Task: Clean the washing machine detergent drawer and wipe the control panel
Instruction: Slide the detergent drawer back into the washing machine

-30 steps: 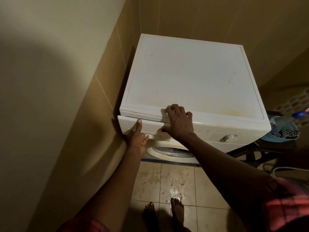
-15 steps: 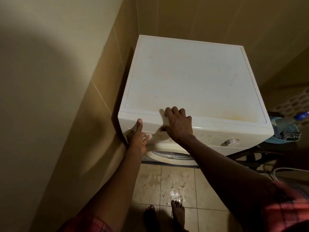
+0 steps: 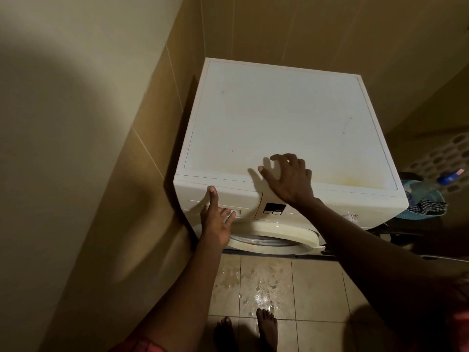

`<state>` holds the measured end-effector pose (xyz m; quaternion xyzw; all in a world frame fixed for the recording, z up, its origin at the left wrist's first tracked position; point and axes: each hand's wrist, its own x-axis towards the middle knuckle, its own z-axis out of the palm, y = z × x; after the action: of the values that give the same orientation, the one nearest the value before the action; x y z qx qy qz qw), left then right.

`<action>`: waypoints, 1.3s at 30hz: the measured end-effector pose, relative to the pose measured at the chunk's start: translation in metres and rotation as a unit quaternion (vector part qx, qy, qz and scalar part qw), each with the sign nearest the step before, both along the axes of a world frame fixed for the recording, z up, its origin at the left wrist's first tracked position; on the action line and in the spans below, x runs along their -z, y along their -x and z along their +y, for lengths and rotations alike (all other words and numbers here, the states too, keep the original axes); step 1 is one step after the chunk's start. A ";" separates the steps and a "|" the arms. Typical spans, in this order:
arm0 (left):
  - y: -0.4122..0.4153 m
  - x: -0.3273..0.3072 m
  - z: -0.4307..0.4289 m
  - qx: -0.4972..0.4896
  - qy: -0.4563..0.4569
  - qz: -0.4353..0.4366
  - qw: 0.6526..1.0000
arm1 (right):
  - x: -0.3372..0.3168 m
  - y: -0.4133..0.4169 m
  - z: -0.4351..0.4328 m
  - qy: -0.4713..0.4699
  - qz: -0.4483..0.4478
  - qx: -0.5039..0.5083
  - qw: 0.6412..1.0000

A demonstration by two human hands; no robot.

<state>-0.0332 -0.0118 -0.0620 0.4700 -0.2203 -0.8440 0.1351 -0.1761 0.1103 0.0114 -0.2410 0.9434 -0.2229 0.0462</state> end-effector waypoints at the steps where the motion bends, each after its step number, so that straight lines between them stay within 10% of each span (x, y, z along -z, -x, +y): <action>1: 0.002 -0.001 0.001 -0.008 -0.011 0.006 1.000 | 0.001 0.002 0.004 -0.031 -0.019 0.000 0.999; 11: 0.013 -0.003 0.005 -0.048 -0.028 0.044 0.997 | 0.017 0.005 0.008 -0.188 -0.131 -0.060 0.971; 39: -0.058 -0.013 0.030 -0.044 -0.005 0.016 0.999 | 0.004 0.004 0.012 -0.191 -0.180 -0.089 0.961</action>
<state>0.0245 0.0179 -0.0491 0.4665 -0.1936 -0.8456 0.1730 -0.1802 0.1220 0.0078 -0.2668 0.9192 -0.0734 0.2801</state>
